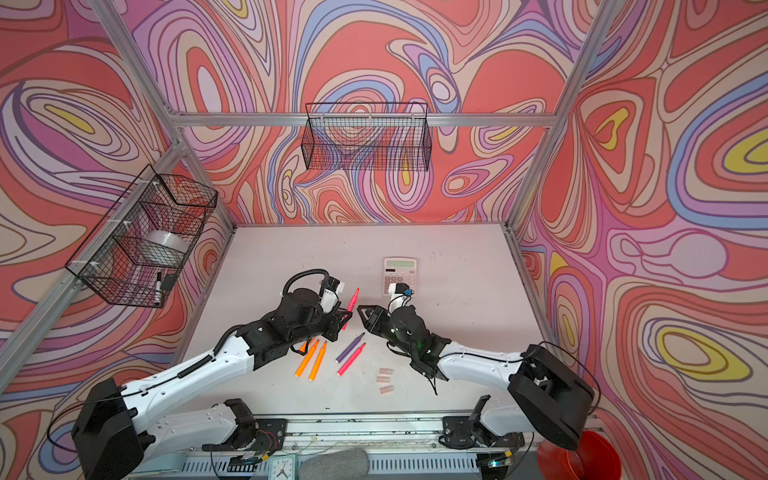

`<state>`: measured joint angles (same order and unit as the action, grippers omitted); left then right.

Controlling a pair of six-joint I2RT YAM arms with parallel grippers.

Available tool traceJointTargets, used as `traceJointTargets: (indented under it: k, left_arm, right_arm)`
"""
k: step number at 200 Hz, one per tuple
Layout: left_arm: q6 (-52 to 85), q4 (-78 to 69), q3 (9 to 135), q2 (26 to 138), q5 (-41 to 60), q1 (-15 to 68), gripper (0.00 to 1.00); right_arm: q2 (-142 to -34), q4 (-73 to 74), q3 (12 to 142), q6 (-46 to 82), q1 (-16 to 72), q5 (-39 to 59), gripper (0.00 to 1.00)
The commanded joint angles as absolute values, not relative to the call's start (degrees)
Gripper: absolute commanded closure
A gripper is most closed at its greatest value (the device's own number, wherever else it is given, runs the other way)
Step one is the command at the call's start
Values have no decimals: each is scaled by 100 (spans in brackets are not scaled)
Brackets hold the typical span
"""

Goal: Insert the pens into the pen caps

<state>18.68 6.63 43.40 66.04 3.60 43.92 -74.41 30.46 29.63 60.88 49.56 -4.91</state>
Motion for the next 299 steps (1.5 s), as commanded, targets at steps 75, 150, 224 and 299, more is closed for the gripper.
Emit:
traceJointTargets:
  k: [75,150,224,299]
  left_arm:
    - [1858,420,4129,6531,763,4386,89]
    - [1872,229,3883,6377,938,4386,87]
    - [1909,292,3833,6283,565,4386,79]
    - [1891,-98,3507,6060,302,4386,100]
  right_arm:
    - [-7763,3058,3431,5766,5325,-739,57]
    - [-8143,3063,3770,5785,5344,-532,82]
    - [-7389,1560,3428,6124,5367,-2058,100]
    - [-7311,2213,3339,5677,5362,-1678,100]
